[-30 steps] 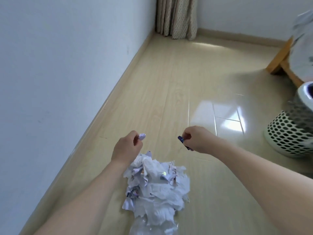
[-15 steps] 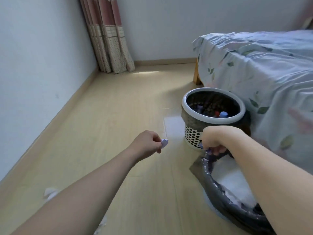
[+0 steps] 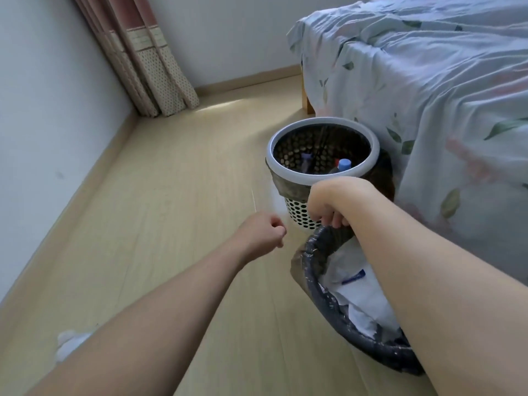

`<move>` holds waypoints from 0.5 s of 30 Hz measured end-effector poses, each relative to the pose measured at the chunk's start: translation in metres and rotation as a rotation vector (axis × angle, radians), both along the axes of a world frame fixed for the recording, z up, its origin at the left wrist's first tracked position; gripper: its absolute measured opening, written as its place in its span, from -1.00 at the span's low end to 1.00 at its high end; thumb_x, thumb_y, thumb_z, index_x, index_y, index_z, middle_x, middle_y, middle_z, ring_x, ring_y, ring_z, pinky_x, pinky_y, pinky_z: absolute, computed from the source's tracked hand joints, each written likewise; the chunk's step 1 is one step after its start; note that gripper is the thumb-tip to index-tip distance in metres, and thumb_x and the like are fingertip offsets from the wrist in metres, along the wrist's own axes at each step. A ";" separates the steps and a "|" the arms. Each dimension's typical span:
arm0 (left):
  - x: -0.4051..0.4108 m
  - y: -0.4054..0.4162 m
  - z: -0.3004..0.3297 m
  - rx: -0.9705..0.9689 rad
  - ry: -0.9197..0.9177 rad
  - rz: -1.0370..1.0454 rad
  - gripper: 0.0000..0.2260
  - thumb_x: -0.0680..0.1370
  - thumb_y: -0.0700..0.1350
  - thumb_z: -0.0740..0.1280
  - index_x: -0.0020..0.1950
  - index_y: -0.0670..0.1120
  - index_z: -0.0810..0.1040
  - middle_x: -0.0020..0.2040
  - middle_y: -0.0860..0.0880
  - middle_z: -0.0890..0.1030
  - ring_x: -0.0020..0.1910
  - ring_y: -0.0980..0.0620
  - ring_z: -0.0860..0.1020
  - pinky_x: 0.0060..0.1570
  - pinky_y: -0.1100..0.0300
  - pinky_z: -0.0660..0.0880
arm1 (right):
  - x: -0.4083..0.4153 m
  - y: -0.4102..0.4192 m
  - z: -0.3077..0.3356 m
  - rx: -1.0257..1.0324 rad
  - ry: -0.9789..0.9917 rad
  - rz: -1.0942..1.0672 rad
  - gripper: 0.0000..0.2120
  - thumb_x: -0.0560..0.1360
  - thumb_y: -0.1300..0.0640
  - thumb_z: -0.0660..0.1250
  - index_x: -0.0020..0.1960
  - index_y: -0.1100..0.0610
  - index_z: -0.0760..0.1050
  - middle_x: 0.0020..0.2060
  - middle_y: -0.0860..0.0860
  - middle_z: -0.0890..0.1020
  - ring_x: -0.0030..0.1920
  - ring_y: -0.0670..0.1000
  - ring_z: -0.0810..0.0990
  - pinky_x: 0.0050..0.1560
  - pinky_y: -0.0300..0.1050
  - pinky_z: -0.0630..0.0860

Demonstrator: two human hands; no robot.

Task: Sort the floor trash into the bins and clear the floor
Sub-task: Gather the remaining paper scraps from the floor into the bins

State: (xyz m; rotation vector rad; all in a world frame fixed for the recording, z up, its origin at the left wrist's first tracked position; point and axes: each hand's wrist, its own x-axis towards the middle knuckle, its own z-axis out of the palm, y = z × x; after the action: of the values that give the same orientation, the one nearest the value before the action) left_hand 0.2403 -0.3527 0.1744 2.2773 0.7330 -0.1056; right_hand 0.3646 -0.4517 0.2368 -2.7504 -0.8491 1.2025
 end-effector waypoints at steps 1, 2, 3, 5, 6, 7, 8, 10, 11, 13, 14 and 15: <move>-0.014 0.018 0.003 0.014 0.001 0.041 -0.80 0.52 -0.20 0.21 -0.09 -0.12 0.64 -0.24 -0.01 0.69 -0.33 0.09 0.53 -0.13 0.13 0.56 | -0.008 0.015 0.000 0.078 -0.032 0.018 -0.87 0.58 0.18 0.21 0.10 0.18 0.43 -0.06 0.08 0.59 -0.15 0.03 0.57 0.05 -0.04 0.53; -0.028 0.035 0.006 0.018 0.005 0.081 -0.80 0.52 -0.20 0.20 -0.07 -0.11 0.63 -0.22 -0.02 0.69 -0.33 0.10 0.53 -0.15 0.16 0.54 | -0.018 0.029 0.000 0.114 -0.047 0.037 -0.90 0.58 0.16 0.21 0.03 0.19 0.42 -0.05 0.08 0.59 -0.21 0.04 0.55 -0.03 -0.03 0.53; -0.058 0.062 0.009 0.032 0.017 0.135 -0.80 0.53 -0.20 0.20 -0.05 -0.10 0.62 -0.19 -0.03 0.69 -0.32 0.11 0.53 -0.16 0.18 0.52 | -0.040 0.055 -0.001 0.125 -0.044 0.082 -0.89 0.58 0.16 0.20 -0.03 0.21 0.40 -0.01 0.07 0.60 -0.23 0.05 0.54 -0.07 -0.04 0.51; -0.097 0.096 0.010 0.050 0.082 0.174 -0.80 0.54 -0.20 0.19 -0.02 -0.09 0.61 -0.16 -0.03 0.67 -0.26 0.07 0.54 -0.14 0.18 0.51 | -0.065 0.080 -0.007 0.141 -0.067 0.157 -0.89 0.55 0.19 0.21 -0.03 0.24 0.43 0.00 0.10 0.61 -0.29 0.07 0.52 -0.20 -0.09 0.47; -0.126 0.116 0.011 0.066 0.124 0.197 -0.80 0.54 -0.20 0.19 0.01 -0.09 0.60 -0.14 -0.03 0.66 -0.21 0.03 0.56 -0.13 0.17 0.51 | -0.084 0.099 -0.012 0.169 -0.097 0.200 -0.85 0.52 0.21 0.22 0.03 0.26 0.47 -0.06 0.12 0.62 -0.32 0.08 0.50 -0.26 -0.13 0.43; -0.153 0.133 0.011 0.082 0.174 0.209 -0.79 0.54 -0.21 0.19 0.04 -0.11 0.60 -0.11 -0.04 0.65 -0.16 -0.02 0.57 -0.11 0.17 0.50 | -0.102 0.114 -0.017 0.196 -0.125 0.246 -0.77 0.49 0.23 0.22 0.11 0.27 0.50 -0.08 0.15 0.62 -0.32 0.09 0.50 -0.29 -0.15 0.41; -0.194 0.155 0.010 0.105 0.229 0.242 -0.78 0.55 -0.22 0.19 0.08 -0.13 0.60 -0.06 -0.06 0.65 -0.09 -0.05 0.58 -0.08 0.17 0.49 | -0.132 0.138 -0.022 0.219 -0.144 0.319 -0.71 0.48 0.23 0.22 0.16 0.28 0.51 -0.04 0.18 0.64 -0.28 0.10 0.50 -0.26 -0.14 0.41; -0.268 0.192 0.004 0.164 0.350 0.291 -0.75 0.56 -0.23 0.19 0.16 -0.16 0.59 0.07 -0.10 0.63 0.06 -0.09 0.58 -0.06 0.19 0.46 | -0.187 0.175 -0.035 0.279 -0.151 0.443 -0.64 0.50 0.21 0.22 0.27 0.25 0.48 0.17 0.14 0.59 -0.12 0.12 0.53 -0.15 -0.15 0.39; -0.313 0.212 -0.004 0.179 0.421 0.319 -0.74 0.56 -0.23 0.19 0.17 -0.16 0.59 0.11 -0.10 0.62 0.08 -0.09 0.58 -0.08 0.20 0.44 | -0.222 0.197 -0.044 0.310 -0.131 0.495 -0.63 0.52 0.18 0.22 0.31 0.20 0.46 0.23 0.09 0.55 0.00 0.11 0.54 -0.08 -0.16 0.38; -0.393 0.248 -0.022 0.153 0.559 0.362 -0.73 0.54 -0.24 0.18 0.15 -0.17 0.59 0.11 -0.13 0.62 -0.04 -0.10 0.58 -0.17 0.19 0.44 | -0.284 0.236 -0.065 0.343 -0.066 0.573 -0.63 0.53 0.14 0.23 0.34 0.11 0.43 0.26 0.04 0.50 0.17 0.07 0.51 0.03 -0.17 0.40; -0.428 0.262 -0.032 0.112 0.613 0.391 -0.73 0.53 -0.24 0.17 0.13 -0.18 0.59 0.07 -0.14 0.64 -0.16 -0.09 0.56 -0.24 0.20 0.43 | -0.310 0.252 -0.076 0.341 -0.039 0.606 -0.63 0.53 0.13 0.24 0.34 0.09 0.42 0.27 0.04 0.50 0.19 0.06 0.50 0.06 -0.16 0.41; -0.457 0.274 -0.041 0.068 0.649 0.424 -0.73 0.52 -0.25 0.16 0.11 -0.19 0.59 0.02 -0.15 0.64 -0.24 -0.07 0.52 -0.31 0.21 0.40 | -0.334 0.266 -0.087 0.338 -0.019 0.638 -0.63 0.53 0.13 0.24 0.33 0.08 0.42 0.26 0.03 0.49 0.20 0.06 0.49 0.08 -0.15 0.41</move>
State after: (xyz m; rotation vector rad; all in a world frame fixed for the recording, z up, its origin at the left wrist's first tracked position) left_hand -0.2168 -0.0787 0.1334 2.0930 1.5534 -0.6432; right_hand 0.0311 -0.1855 0.1498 -2.2817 -1.8267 0.9564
